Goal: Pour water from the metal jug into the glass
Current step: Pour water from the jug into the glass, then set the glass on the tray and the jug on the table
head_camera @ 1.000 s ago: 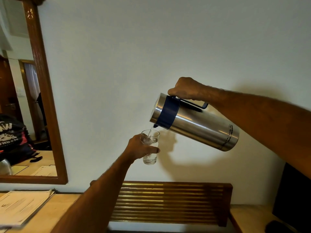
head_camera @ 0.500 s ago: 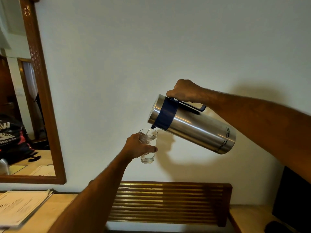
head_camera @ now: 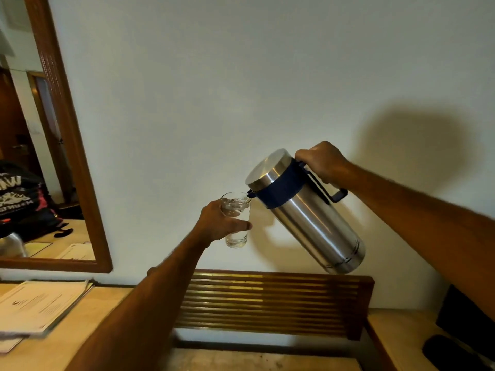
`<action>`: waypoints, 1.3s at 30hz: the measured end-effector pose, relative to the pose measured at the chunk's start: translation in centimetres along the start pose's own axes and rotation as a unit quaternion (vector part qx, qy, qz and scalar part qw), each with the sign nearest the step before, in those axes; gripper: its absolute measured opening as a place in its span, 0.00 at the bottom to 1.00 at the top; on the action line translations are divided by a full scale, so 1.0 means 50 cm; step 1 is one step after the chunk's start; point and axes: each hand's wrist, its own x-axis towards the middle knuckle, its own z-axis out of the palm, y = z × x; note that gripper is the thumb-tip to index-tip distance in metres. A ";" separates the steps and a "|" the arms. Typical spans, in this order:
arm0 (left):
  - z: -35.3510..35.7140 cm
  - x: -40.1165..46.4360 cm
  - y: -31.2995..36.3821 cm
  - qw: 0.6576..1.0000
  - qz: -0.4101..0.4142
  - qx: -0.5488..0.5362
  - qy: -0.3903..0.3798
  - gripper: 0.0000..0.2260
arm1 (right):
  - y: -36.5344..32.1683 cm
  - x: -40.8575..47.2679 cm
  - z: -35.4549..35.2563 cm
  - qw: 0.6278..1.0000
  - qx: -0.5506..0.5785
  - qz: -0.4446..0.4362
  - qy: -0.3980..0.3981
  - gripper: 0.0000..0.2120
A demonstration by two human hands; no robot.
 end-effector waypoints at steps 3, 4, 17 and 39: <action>0.012 -0.005 -0.023 1.000 -0.010 -0.010 -0.002 0.36 | 0.085 -0.039 0.031 0.995 0.085 0.047 0.022 0.12; 0.006 -0.005 -0.019 1.000 -0.010 -0.016 0.003 0.35 | 0.098 -0.046 0.040 0.992 0.107 0.059 0.035 0.12; 0.223 -0.118 -0.374 0.988 -0.137 -0.061 -0.023 0.27 | 0.503 -0.283 0.266 0.971 0.191 0.111 0.089 0.13; 0.633 -0.499 -0.955 0.928 -0.365 -0.055 -0.045 0.35 | 1.006 -0.607 0.566 0.862 0.338 0.344 0.156 0.09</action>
